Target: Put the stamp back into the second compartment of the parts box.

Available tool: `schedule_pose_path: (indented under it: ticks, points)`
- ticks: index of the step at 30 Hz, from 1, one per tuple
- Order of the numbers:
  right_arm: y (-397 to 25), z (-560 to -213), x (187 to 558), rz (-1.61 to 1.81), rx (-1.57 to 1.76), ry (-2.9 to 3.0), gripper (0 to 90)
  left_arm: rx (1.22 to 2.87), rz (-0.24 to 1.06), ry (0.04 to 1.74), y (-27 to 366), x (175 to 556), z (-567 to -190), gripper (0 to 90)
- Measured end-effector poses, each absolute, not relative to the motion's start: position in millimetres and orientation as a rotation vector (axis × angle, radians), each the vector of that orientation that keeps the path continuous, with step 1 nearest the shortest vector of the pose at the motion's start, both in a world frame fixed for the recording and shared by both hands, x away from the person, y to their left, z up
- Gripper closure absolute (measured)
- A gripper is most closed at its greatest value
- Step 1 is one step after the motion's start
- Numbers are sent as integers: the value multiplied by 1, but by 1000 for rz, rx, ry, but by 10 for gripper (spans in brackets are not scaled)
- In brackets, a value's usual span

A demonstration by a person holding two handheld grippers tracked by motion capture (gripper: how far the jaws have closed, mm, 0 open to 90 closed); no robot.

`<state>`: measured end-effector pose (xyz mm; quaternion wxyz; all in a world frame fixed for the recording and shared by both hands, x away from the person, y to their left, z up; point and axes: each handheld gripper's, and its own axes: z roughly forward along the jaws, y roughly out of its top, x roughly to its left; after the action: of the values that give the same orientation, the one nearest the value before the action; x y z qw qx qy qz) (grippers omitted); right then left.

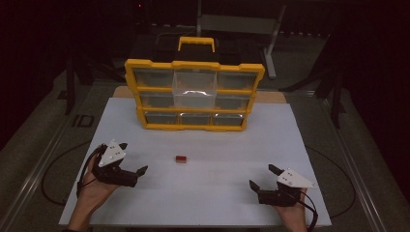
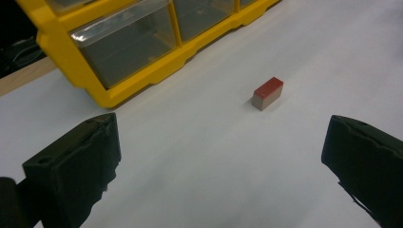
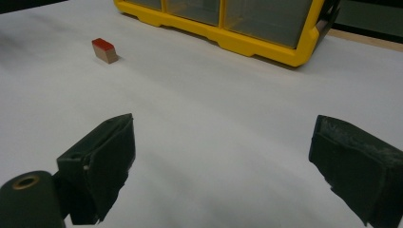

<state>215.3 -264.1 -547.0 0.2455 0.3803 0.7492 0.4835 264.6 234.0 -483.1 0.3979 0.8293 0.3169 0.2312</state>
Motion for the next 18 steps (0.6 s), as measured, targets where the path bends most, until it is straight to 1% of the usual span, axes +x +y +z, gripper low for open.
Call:
schedule_pose_path:
  ticks: [18]
  points:
    - [-263, -546, 215, 1299, 1023, 2033, 82, 2239, 550, 728, 205, 297, -475, 0]
